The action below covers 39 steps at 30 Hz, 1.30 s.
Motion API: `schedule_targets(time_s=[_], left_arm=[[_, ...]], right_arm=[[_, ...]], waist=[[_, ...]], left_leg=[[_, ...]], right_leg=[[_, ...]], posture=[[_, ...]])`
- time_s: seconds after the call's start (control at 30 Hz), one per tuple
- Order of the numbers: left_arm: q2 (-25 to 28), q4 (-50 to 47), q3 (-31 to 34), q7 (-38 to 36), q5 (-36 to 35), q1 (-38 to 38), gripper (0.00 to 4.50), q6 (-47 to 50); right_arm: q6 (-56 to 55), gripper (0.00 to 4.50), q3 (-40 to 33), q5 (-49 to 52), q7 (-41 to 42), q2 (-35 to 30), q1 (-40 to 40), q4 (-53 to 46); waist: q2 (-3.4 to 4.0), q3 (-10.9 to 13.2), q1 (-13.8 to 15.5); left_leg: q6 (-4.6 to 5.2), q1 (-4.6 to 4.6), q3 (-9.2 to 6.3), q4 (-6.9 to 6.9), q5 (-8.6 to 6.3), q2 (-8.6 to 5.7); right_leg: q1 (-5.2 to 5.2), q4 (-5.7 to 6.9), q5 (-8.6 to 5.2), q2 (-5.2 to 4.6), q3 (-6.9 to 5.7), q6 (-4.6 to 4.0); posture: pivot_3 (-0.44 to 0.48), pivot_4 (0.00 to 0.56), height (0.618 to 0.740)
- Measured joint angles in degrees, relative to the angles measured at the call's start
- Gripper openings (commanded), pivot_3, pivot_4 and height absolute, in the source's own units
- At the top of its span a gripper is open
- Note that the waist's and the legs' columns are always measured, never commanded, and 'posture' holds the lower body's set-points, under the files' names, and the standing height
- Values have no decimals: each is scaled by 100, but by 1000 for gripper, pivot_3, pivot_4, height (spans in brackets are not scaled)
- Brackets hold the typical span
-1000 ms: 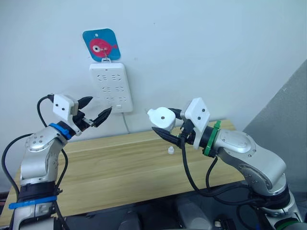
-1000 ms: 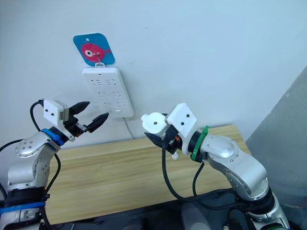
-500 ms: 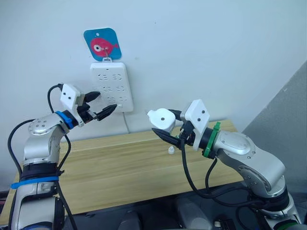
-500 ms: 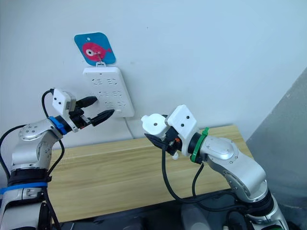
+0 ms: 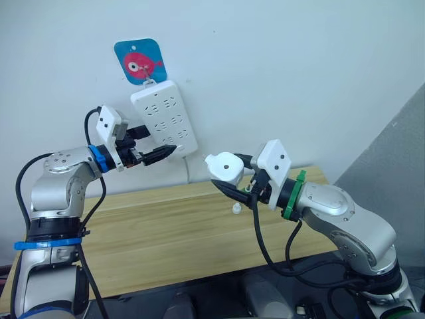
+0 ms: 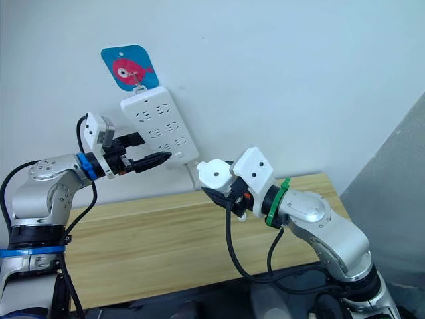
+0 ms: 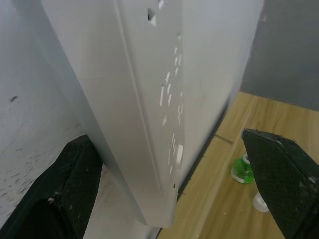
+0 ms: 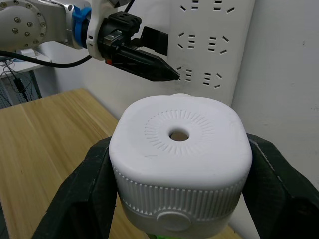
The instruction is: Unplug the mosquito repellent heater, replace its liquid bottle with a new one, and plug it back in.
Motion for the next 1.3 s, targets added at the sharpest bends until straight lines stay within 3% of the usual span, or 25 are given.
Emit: schedule_targets(time_s=[0.03, 0.33, 0.4, 0.73, 1.3], left_arm=[[0, -30, 3, 1, -27, -4, 4500, 72], [-64, 18, 12, 177, -22, -118, 1737, 76], [-143, 30, 63, 253, -40, -147, 1341, 67], [-220, 19, 59, 335, -56, -149, 1342, 72], [-197, -37, 96, 336, -159, -65, 1342, 103]], right_arm=[[0, 2987, 0, 0, 2, 5, 0, 0], [130, 2987, 1, 24, -161, 625, -249, 236], [235, 2987, 0, 68, -234, 922, -446, 468], [834, 2987, -142, 26, -394, 1422, -1687, 1954], [506, 2987, 60, -639, -428, 1864, -2154, 3035]], waist=[[0, 0, 4], [0, 0, 3], [-1, -1, 8], [-1, 0, 19], [0, 0, -2]], left_leg=[[0, 0, 0, 0, 0, -1], [0, 0, -1, 1, 0, 0], [0, -2, -5, 2, 0, -1], [0, -7, -22, 6, 0, -7], [0, -6, -23, 3, 0, -7]], right_leg=[[0, 0, 0, 0, 0, 0], [0, 1, 0, 0, 0, 0], [1, 0, 0, -1, -4, 0], [3, 1, 15, -11, -20, -23], [2, 3, 16, -11, -22, -26]], posture=[[-244, 124, 740], [-254, 126, 740], [-255, 128, 740], [-236, 126, 740], [-221, 122, 740]])
